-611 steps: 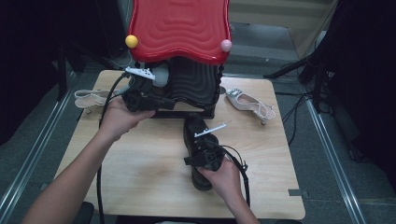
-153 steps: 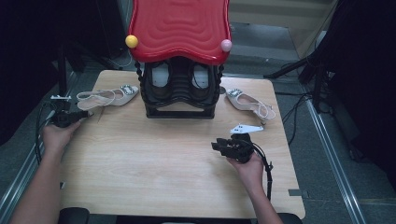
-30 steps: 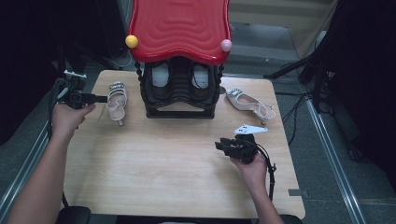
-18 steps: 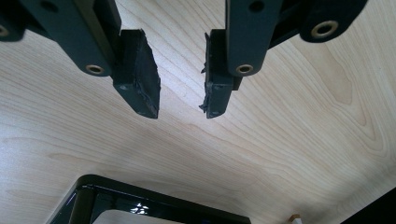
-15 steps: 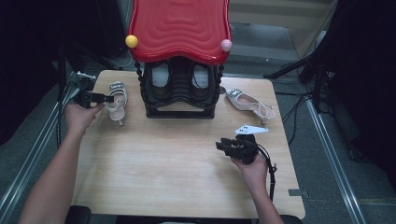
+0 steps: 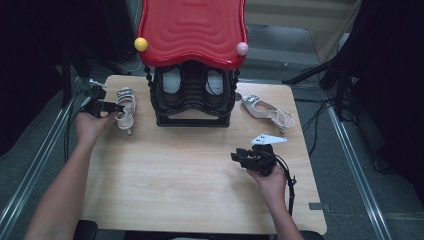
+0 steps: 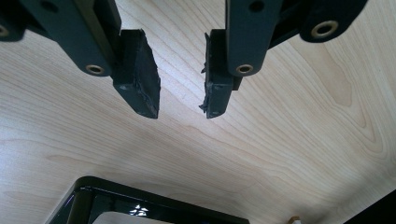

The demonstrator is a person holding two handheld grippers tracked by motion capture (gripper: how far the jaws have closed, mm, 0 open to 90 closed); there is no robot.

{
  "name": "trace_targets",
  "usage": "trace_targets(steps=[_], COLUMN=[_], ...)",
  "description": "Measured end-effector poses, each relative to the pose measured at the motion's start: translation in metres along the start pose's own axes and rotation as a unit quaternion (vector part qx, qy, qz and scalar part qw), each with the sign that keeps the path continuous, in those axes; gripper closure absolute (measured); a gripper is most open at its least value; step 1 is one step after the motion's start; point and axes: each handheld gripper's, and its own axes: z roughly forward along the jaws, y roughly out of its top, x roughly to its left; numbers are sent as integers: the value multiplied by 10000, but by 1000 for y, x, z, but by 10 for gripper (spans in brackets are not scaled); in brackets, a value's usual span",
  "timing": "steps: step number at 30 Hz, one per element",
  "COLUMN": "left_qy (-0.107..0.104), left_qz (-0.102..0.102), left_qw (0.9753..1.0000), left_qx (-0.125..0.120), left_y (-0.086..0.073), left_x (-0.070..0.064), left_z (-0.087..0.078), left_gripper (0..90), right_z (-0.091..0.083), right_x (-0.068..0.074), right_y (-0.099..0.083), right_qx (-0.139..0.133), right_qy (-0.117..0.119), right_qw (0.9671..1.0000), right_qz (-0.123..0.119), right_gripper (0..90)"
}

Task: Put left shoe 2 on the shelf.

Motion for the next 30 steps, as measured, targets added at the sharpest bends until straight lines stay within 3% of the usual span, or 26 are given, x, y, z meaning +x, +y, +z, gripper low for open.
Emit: trace_targets(steps=[5,9,13,15,30], left_qy=[130,360,415,349,100], left_qz=[25,13,-116,-288,-356], left_qw=[9999,9993,9989,9988,9993], left_qx=[-4,30,182,190,-77], left_y=[1,1,3,4,9], left_x=[-4,-1,1,2,-5], left_z=[3,2,1,1,-22], left_gripper=[566,744,821,835,841], right_z=[1,2,2,2,1], right_x=[1,2,2,2,1], right_y=[0,0,0,0,1], right_qx=[17,30,29,21,2], right_qy=[12,17,13,12,0], right_qw=[10000,10000,10000,10000,10000], right_qz=[-11,-39,-51,-51,-37], right_gripper=[669,668,669,668,669])
